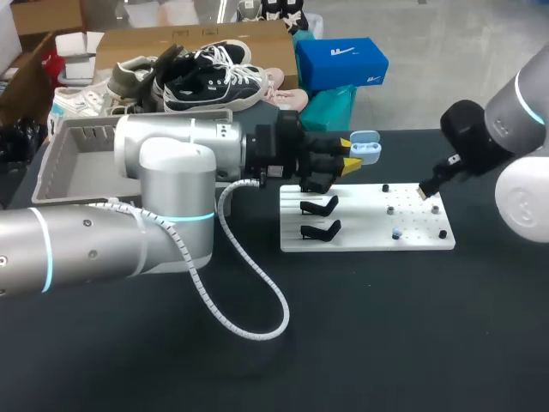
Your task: Pick up each earbud case from the left stands, insert the matching earbuds, close the lid, and place the case in the box.
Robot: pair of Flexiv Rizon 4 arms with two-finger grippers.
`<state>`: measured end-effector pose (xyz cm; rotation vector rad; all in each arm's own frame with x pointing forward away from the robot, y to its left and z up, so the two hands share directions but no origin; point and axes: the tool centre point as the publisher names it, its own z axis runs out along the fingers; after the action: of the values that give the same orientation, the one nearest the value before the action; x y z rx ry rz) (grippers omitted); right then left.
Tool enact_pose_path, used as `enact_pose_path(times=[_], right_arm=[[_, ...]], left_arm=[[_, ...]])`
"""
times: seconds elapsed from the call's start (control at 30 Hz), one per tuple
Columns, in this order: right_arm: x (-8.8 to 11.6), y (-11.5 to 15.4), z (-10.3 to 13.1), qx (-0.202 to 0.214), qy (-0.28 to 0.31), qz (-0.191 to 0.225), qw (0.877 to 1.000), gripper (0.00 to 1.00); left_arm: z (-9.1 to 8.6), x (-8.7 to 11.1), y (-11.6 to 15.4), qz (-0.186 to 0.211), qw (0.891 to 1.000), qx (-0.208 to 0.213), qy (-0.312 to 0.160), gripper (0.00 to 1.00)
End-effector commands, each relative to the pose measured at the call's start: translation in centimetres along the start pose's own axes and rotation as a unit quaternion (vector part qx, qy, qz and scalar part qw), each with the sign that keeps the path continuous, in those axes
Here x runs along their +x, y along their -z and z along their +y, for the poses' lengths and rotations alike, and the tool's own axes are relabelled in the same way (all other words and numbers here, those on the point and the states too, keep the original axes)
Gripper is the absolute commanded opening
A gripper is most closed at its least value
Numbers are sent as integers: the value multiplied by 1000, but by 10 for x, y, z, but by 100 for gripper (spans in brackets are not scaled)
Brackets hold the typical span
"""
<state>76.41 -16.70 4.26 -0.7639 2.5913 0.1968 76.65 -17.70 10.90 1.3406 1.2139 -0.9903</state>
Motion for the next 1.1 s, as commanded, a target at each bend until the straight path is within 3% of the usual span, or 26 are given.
enact_pose_path(times=[0.03,0.23,0.3,0.43,0.53,0.6,1.1], right_arm=[[-9,-16,-4,-2,7,14,1000,100],[-10,-21,-7,0,6,12,1000,100],[-11,-22,-8,5,8,16,1000,87],[-12,-21,-9,16,-4,20,1000,74],[-11,-20,-11,17,-8,13,1000,56],[-12,-20,-11,17,-10,11,1000,53],[-16,-32,-13,15,-21,20,999,42]], left_arm=[[0,1,0,-1,1000,0,-1,0],[0,1,0,-1,1000,0,-1,0],[0,1,0,-1,1000,0,-1,0],[0,1,0,-1,1000,0,-1,0],[0,1,0,-1,1000,0,-1,0],[0,1,0,-1,1000,0,-1,0],[0,1,0,-1,1000,0,-1,0]])
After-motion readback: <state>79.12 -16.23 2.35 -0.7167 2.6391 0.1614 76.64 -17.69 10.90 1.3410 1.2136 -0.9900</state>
